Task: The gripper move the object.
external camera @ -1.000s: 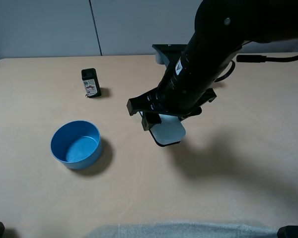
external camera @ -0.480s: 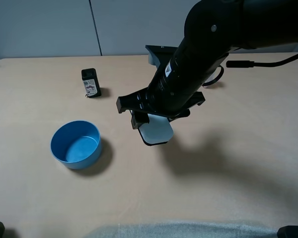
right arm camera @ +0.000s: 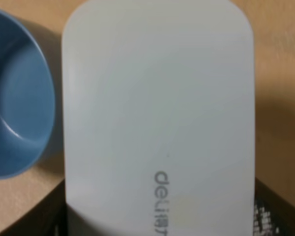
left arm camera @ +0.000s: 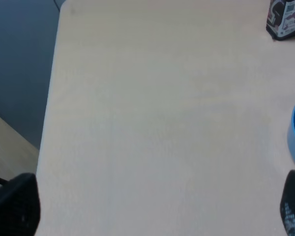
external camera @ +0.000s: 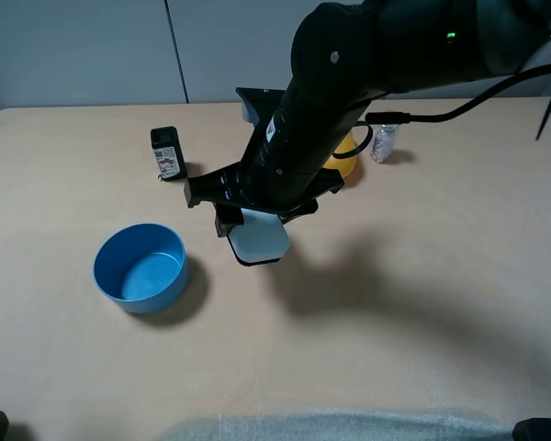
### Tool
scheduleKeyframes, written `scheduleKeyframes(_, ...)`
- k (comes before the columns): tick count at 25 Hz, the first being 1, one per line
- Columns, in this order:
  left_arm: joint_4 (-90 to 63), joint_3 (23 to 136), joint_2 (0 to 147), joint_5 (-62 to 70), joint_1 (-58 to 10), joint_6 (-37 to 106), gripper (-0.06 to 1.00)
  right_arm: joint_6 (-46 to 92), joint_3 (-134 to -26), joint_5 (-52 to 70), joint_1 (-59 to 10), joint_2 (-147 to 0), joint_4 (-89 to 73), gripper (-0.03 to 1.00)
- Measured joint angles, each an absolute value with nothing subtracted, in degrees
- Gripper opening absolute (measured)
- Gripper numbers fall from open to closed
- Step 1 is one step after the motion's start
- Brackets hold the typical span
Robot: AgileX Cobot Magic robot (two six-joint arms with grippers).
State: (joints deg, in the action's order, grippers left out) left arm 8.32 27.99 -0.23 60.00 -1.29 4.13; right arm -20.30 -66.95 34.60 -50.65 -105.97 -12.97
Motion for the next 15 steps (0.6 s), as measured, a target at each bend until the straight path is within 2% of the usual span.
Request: scheduleKeyframes(15,8.3,28.0,-0.2,60.0,-1.3,4.1,0.98,-19.2,-68.9,31.4,-52.7,-111.9,-14.5,0.45)
